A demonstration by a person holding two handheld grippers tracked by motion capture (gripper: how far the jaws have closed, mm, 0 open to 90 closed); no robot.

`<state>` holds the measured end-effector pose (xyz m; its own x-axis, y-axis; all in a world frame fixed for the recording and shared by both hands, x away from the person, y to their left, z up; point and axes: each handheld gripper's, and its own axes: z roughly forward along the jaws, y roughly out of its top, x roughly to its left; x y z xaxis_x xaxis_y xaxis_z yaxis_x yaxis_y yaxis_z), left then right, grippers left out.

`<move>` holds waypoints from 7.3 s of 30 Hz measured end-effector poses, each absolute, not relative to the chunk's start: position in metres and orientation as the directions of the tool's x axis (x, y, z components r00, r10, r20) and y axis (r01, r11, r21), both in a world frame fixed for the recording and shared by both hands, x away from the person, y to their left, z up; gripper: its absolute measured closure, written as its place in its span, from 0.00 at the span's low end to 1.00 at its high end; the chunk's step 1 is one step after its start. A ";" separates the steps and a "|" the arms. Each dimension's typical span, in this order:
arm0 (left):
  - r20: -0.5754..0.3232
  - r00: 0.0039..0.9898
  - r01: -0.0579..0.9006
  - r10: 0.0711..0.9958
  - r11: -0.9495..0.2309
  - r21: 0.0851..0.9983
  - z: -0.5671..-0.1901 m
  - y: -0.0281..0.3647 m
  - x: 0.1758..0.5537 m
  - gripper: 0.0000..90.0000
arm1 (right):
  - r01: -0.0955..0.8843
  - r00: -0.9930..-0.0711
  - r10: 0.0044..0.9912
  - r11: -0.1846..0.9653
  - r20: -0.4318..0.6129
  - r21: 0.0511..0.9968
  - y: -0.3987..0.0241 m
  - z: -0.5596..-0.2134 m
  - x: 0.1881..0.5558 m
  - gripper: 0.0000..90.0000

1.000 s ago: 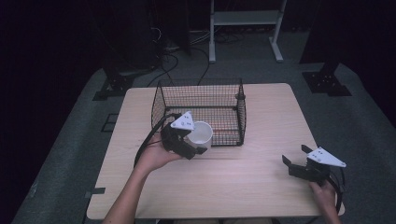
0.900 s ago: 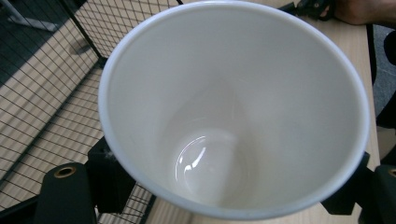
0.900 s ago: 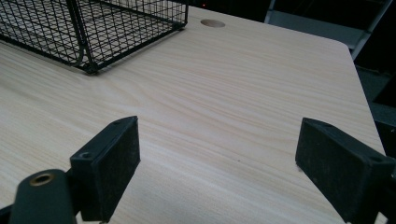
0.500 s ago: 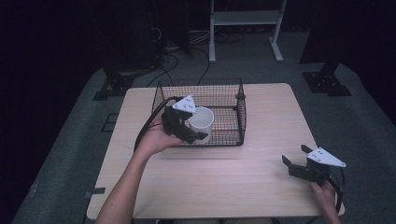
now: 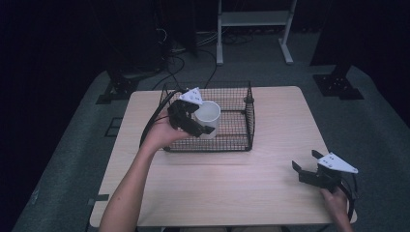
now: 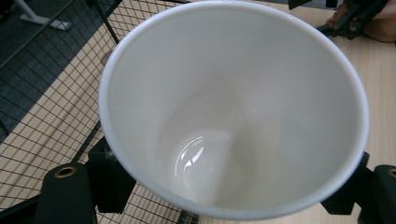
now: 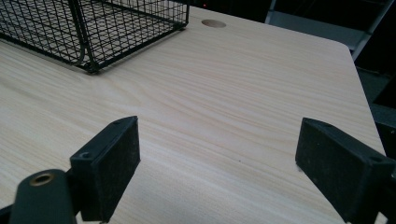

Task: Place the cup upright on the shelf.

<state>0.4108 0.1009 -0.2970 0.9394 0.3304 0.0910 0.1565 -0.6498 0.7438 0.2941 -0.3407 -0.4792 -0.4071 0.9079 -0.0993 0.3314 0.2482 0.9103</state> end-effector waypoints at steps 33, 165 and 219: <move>0.096 0.925 0.191 0.366 -0.671 0.717 -0.298 0.085 0.461 0.24 | 0.331 -0.410 0.907 0.246 -0.096 0.911 -0.341 -0.479 0.294 0.15; -0.009 0.900 0.361 0.435 -0.733 0.576 -0.411 0.066 0.522 0.22 | 0.321 -0.418 0.904 0.239 -0.090 0.916 -0.342 -0.479 0.294 0.15; 0.074 0.892 0.259 0.445 -0.638 0.725 -0.352 0.091 0.472 0.04 | 0.325 -0.412 0.907 0.237 -0.088 0.916 -0.342 -0.479 0.294 0.15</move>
<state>0.4723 0.0912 -0.3519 0.8923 0.4454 0.0740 0.2586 -0.6384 0.7249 0.2937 -0.3419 -0.4792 -0.4124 0.9067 -0.0883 0.3250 0.2369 0.9156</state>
